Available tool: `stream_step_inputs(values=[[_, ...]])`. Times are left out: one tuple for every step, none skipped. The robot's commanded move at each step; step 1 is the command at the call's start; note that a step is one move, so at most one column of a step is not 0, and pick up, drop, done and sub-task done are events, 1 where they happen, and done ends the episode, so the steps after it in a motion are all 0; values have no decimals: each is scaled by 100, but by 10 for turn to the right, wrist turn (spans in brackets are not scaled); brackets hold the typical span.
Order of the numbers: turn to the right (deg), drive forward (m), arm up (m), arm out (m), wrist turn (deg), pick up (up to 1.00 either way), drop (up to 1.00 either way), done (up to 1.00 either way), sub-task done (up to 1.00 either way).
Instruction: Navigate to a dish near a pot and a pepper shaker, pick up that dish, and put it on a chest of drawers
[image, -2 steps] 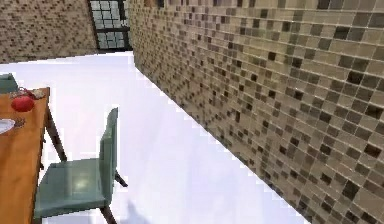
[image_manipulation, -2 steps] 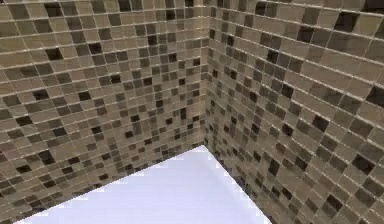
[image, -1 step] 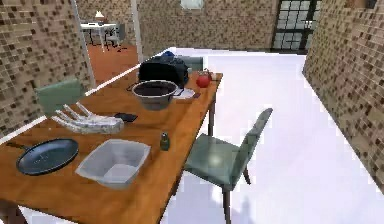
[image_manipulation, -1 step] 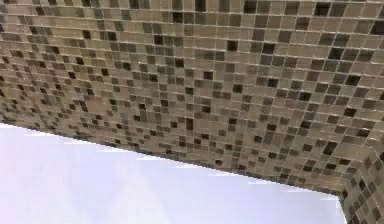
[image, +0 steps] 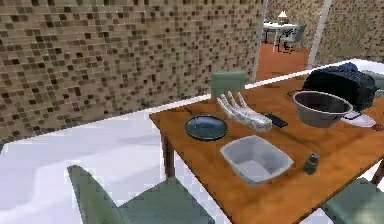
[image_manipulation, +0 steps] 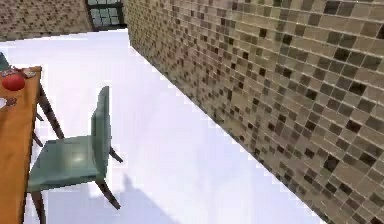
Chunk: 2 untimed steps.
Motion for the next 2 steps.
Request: stream_step_inputs(values=[[-450, 0, 0, 0, 0, 0, 0, 0, 0], [-210, 0, 0, 0, 0, 0, 0, 0, 0]])
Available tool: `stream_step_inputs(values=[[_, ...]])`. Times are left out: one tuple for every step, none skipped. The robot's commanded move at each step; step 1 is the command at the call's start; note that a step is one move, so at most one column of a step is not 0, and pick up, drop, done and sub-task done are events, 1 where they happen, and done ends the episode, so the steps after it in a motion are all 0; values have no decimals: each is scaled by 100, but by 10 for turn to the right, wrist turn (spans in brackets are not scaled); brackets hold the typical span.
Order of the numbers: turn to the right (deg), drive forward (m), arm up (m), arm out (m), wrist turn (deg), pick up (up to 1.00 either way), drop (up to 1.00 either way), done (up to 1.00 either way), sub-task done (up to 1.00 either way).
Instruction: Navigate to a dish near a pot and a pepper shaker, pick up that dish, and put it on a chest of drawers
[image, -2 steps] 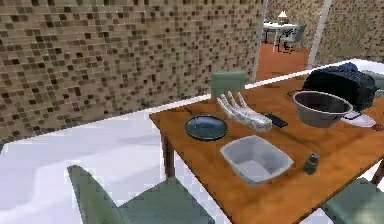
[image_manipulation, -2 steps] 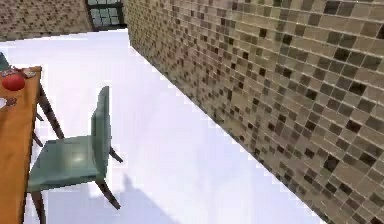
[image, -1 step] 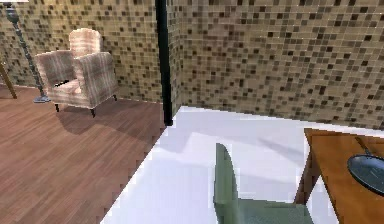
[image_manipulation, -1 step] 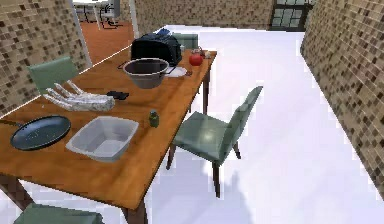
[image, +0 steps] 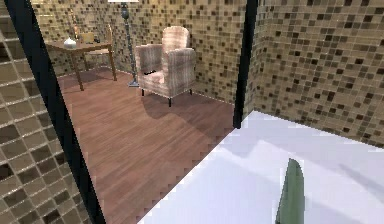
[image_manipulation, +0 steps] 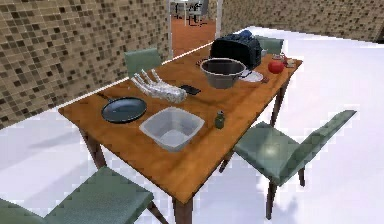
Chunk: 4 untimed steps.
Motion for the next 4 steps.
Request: stream_step_inputs(values=[[0, 0, 50, 0, 0, 0, 0, 0, 0], [0, 0, 38, 0, 0, 0, 0, 0, 0], [0, 0, 0, 28, 0, 0, 0, 0, 0], [0, 0, 0, 0, 450, 0, 0, 0, 0]])
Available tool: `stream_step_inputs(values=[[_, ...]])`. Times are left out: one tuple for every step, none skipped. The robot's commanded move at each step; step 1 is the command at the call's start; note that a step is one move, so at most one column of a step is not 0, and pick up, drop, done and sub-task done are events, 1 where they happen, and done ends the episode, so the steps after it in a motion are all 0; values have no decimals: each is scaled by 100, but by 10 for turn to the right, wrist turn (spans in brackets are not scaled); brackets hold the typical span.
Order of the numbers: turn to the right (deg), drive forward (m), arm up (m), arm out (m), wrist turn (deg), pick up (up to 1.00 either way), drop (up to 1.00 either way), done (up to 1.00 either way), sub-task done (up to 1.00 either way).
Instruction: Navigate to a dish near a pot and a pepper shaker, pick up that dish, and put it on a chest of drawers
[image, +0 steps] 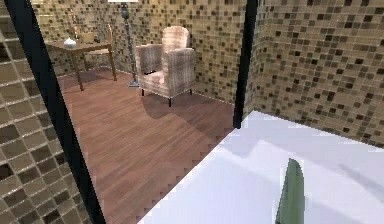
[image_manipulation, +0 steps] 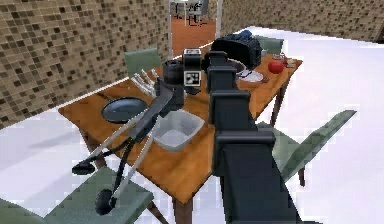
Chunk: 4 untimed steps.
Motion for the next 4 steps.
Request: stream_step_inputs(values=[[0, 0, 0, 0, 450, 0, 0, 0, 0], [0, 0, 0, 0, 450, 0, 0, 0, 0], [0, 0, 0, 0, 330, 0, 0, 0, 0], [0, 0, -22, 0, 0, 0, 0, 0, 0]])
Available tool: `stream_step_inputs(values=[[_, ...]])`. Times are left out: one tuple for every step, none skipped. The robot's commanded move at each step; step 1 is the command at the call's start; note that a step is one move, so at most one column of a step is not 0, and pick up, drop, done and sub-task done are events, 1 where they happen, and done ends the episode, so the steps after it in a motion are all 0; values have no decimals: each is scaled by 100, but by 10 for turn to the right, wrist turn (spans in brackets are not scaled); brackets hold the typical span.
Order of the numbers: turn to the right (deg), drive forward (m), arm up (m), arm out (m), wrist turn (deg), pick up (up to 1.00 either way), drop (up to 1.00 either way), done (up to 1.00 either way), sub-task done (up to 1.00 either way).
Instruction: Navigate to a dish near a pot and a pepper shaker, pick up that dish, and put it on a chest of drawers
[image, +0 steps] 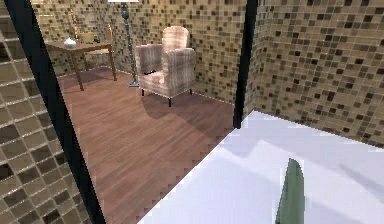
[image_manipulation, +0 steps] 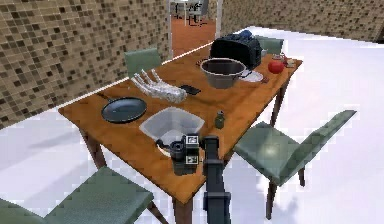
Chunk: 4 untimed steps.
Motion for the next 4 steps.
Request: stream_step_inputs(values=[[0, 0, 0, 0, 0, 100, 0, 0, 0], [0, 0, 10, 0, 0, 0, 0, 0, 0], [0, 0, 12, 0, 0, 0, 0, 0, 0], [0, 0, 0, 0, -450, 0, 0, 0, 0]])
